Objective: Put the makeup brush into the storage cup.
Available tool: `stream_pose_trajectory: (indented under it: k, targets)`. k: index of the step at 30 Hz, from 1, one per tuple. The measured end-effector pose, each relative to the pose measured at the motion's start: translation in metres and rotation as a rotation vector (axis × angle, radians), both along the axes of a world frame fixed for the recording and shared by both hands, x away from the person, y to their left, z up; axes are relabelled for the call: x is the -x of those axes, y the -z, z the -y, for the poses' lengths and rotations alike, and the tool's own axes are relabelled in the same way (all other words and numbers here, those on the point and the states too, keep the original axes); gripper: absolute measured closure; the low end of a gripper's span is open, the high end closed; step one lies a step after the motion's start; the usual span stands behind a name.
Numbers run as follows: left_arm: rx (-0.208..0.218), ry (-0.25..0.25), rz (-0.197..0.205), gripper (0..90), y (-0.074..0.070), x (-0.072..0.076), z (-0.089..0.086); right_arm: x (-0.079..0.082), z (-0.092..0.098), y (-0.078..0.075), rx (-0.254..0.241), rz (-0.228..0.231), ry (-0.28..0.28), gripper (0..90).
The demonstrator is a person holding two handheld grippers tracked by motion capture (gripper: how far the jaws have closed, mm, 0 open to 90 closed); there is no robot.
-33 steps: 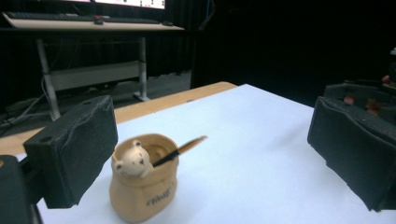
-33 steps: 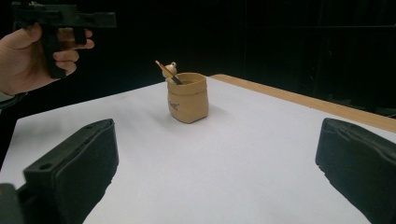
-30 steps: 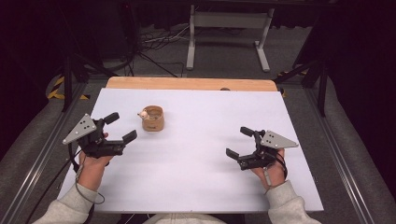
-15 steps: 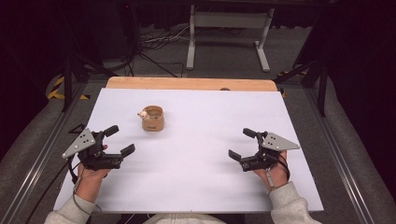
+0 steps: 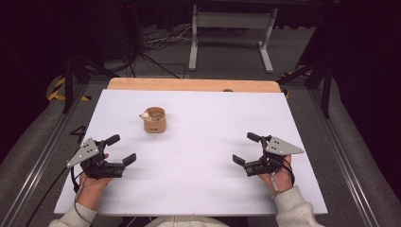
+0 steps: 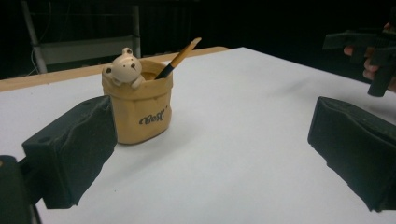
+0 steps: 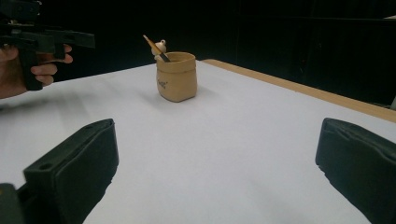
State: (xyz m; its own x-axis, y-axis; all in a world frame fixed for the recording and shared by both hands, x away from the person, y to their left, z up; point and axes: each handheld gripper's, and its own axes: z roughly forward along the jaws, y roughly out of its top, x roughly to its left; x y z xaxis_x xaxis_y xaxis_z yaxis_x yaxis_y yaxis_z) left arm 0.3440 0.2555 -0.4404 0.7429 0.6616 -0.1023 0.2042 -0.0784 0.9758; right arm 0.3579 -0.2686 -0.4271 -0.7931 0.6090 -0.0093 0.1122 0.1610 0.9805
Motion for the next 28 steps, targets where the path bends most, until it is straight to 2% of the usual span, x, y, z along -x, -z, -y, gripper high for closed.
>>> stream_pose_trajectory:
  k: [2,5,8,11,21,28]
  targets:
    - [-0.019,-0.007,0.006,2.3,0.003,0.001,0.000,0.000,0.001,0.001,0.001,-0.001,-0.001,0.0]
    - [-0.020,-0.012,0.009,2.4,0.005,0.000,-0.001,0.000,0.002,0.003,0.004,-0.004,0.003,0.0]
    - [-0.044,-0.016,0.022,2.4,0.008,-0.001,-0.001,0.000,0.003,0.005,0.010,-0.006,0.010,0.0]
    - [-0.092,-0.016,0.033,2.4,0.011,-0.001,0.000,-0.001,0.005,0.007,0.015,-0.008,0.016,0.0]
    - [-0.106,-0.011,0.029,2.2,0.014,-0.002,0.002,-0.002,0.006,0.009,0.008,-0.013,0.019,0.0]
    - [-0.089,-0.009,0.021,2.2,0.014,-0.003,0.001,-0.002,0.005,0.008,-0.003,-0.017,0.012,0.0]
